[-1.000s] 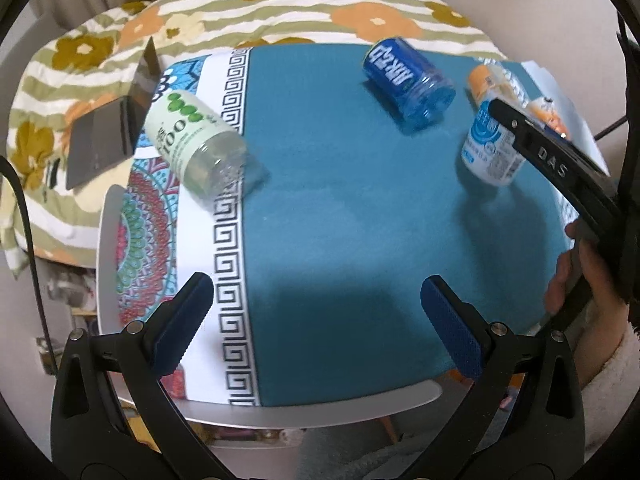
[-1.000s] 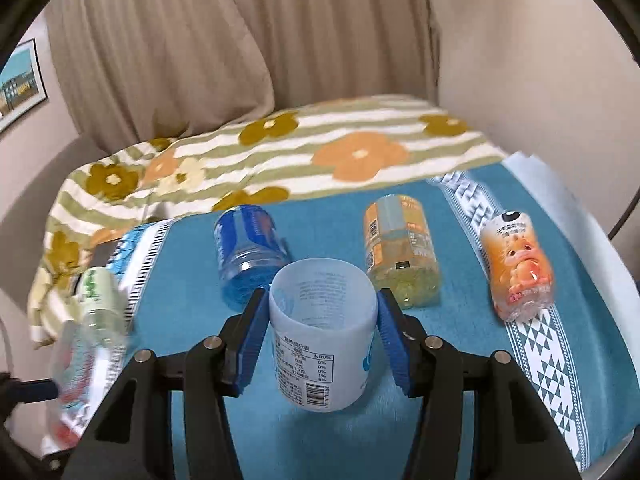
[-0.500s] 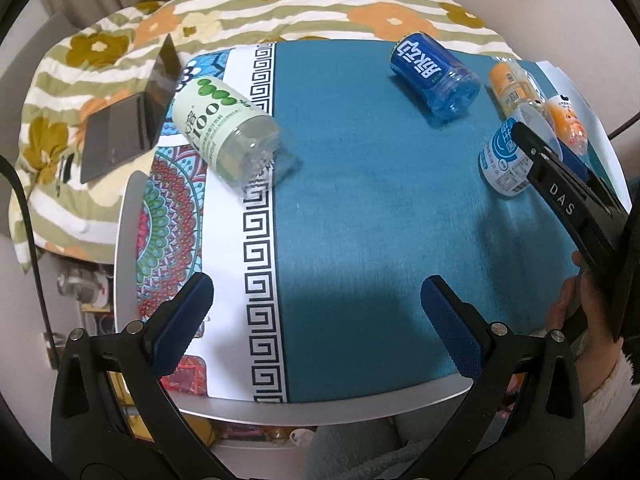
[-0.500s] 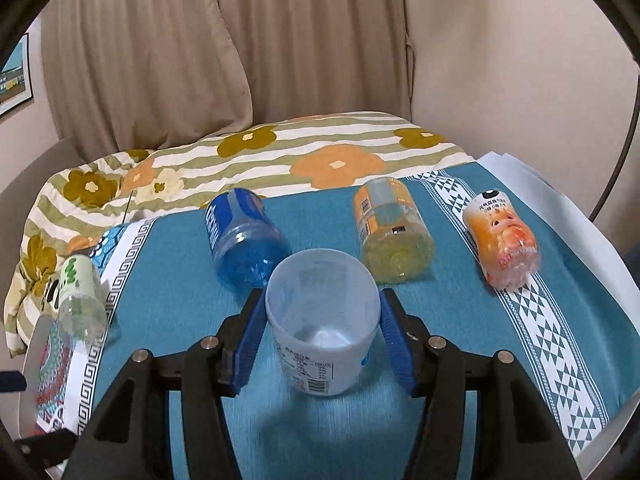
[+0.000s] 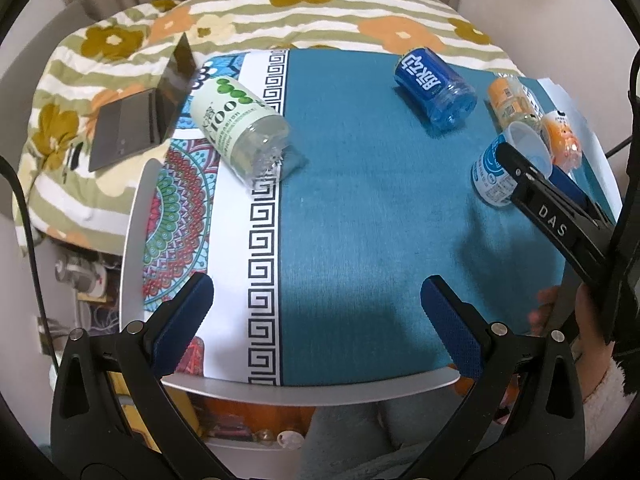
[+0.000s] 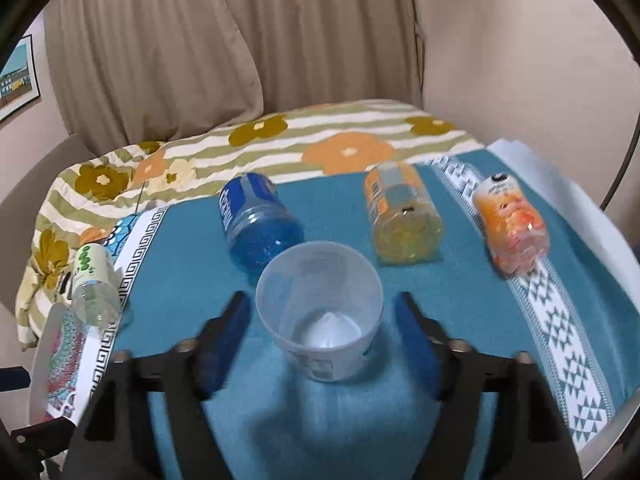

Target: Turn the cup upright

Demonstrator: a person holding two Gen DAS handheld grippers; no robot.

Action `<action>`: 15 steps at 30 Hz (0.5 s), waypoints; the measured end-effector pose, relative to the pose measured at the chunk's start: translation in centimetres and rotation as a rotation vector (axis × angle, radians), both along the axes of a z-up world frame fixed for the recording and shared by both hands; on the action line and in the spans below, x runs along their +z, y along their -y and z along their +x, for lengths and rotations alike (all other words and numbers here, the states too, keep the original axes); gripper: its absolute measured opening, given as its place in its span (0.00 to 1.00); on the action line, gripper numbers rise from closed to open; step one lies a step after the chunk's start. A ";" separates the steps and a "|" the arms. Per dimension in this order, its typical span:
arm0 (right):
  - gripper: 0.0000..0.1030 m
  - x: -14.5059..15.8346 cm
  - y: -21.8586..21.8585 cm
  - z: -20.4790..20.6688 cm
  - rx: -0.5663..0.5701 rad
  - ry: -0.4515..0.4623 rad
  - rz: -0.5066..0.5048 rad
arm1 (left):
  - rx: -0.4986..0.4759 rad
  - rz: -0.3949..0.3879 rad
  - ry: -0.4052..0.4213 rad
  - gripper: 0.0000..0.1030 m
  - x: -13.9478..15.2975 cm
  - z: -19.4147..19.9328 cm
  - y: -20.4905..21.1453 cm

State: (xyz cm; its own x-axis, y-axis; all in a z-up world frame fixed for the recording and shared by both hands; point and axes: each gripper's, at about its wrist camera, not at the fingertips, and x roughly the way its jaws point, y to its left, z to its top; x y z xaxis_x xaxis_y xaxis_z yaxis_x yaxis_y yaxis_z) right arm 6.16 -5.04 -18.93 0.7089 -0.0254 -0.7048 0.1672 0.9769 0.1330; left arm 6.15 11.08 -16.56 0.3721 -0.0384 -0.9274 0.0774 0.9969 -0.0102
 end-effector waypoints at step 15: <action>0.93 7.7 4.0 -4.2 0.109 -0.012 -0.039 | 0.025 -0.019 0.150 1.00 7.4 -2.7 3.1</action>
State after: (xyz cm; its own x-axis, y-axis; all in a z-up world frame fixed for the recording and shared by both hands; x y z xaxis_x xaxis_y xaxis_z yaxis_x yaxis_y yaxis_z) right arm 2.01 -9.08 -11.22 0.7007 0.0240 -0.7131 0.0613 0.9937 0.0936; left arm 3.42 7.95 -9.13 0.5072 -0.0442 -0.8607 0.0545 0.9983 -0.0192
